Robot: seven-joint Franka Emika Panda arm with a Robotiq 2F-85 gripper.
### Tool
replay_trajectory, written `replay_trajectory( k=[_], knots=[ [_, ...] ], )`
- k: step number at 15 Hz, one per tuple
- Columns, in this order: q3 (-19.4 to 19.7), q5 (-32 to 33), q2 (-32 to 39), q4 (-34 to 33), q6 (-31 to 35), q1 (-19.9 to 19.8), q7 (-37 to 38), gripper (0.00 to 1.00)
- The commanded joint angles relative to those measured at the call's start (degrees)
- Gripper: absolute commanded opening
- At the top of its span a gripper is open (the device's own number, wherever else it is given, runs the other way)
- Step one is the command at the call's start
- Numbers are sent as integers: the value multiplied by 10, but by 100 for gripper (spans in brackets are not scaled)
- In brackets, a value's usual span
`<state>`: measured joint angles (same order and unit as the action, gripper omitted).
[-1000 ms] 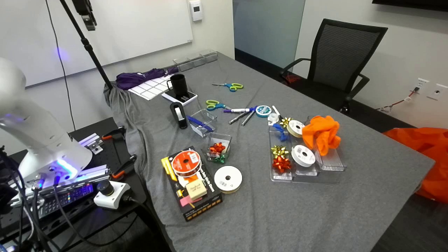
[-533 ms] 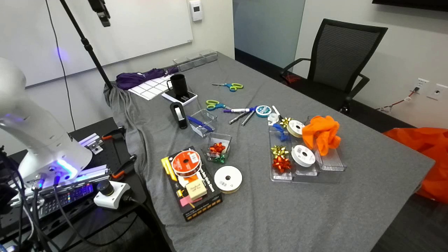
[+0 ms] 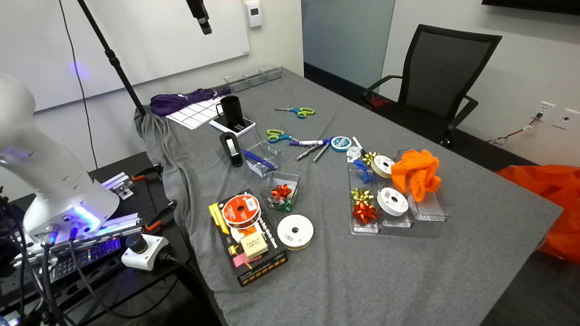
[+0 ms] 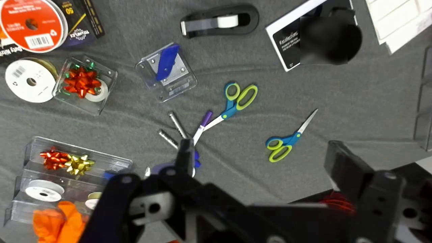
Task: Put the gold ribbon in the container at the front.
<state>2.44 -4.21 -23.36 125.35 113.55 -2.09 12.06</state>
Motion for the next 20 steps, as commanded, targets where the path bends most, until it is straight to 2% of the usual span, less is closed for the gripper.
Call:
replay_trajectory(
  k=[1,6,7,10,15,20],
  knots=[
    [13,17,88,-77,25,-24,-11,100],
    [31,70,172,-138,85,-48,0,100],
    [30,48,137,-109,70,-39,-1,100],
    [34,61,167,-128,83,-45,0,100],
    [34,61,169,-133,83,-44,0,100],
    [52,2,203,-128,152,-50,-36,100]
  ],
)
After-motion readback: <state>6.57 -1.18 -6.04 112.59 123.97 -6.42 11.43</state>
